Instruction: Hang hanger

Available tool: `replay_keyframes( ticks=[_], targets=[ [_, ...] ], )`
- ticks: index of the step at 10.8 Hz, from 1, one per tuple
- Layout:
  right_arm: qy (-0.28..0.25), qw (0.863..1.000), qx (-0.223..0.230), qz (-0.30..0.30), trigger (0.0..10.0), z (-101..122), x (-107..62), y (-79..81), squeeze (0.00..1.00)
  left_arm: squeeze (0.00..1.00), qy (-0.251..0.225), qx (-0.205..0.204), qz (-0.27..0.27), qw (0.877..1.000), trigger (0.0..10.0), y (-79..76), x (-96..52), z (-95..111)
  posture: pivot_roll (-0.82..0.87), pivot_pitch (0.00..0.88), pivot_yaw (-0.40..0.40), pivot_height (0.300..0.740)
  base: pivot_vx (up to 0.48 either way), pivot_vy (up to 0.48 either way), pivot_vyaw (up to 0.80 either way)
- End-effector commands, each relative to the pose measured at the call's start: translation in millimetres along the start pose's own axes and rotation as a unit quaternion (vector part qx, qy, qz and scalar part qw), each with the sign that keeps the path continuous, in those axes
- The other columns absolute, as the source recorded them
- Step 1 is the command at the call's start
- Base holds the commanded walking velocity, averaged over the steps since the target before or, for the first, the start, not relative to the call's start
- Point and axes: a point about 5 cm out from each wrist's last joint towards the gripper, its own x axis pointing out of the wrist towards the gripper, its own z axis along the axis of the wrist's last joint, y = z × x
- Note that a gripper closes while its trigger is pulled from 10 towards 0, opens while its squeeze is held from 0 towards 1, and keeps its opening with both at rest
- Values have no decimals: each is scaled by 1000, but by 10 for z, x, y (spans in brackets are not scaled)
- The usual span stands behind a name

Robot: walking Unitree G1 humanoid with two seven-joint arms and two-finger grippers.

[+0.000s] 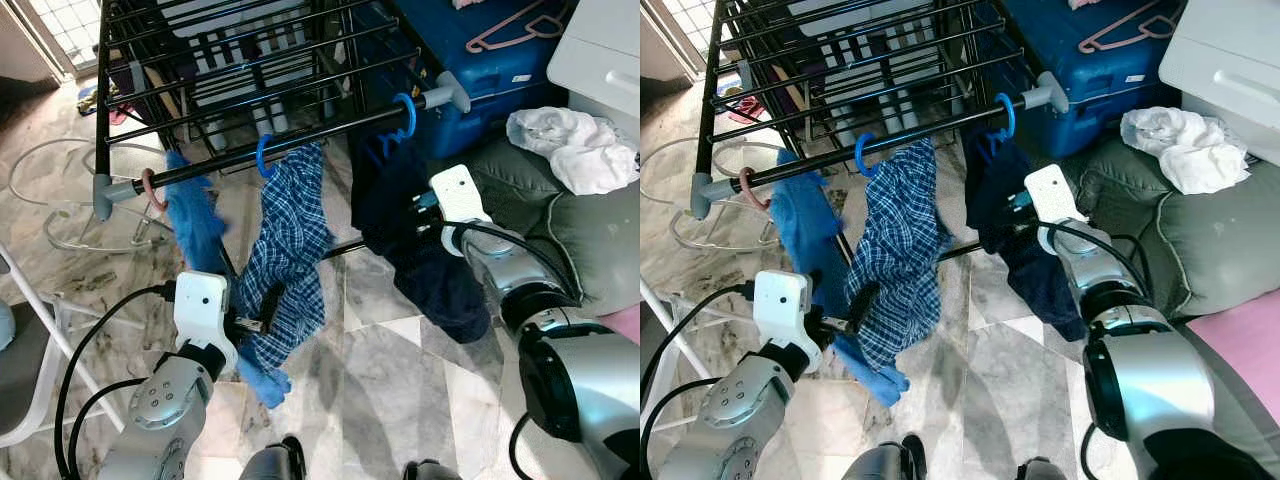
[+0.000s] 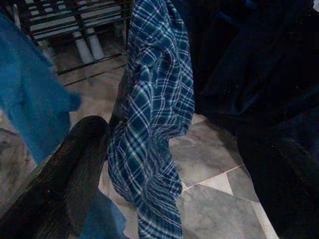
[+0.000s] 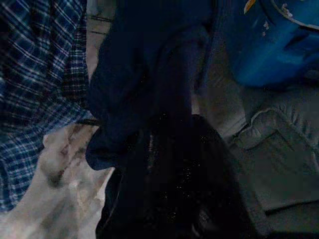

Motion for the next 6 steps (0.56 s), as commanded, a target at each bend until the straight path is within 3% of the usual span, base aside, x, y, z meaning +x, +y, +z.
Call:
replay_keyframes(
  ticks=[1, 4, 6],
  targets=[
    [-16, 1000, 7, 5, 0, 112, 28, 39, 0, 0, 16, 10, 10, 1000, 10000, 49, -13, -47, 5, 154, 154, 740, 0, 0, 0],
    [-19, 999, 41, -13, 0, 117, 25, 2, 0, 0, 16, 13, 10, 1000, 10000, 46, 1, -48, 9, 143, 150, 740, 0, 0, 0],
    [-29, 999, 40, -19, 0, 139, 20, -23, 0, 0, 14, 14, 10, 1000, 10000, 43, 18, -47, 8, 136, 147, 740, 0, 0, 0]
  ],
)
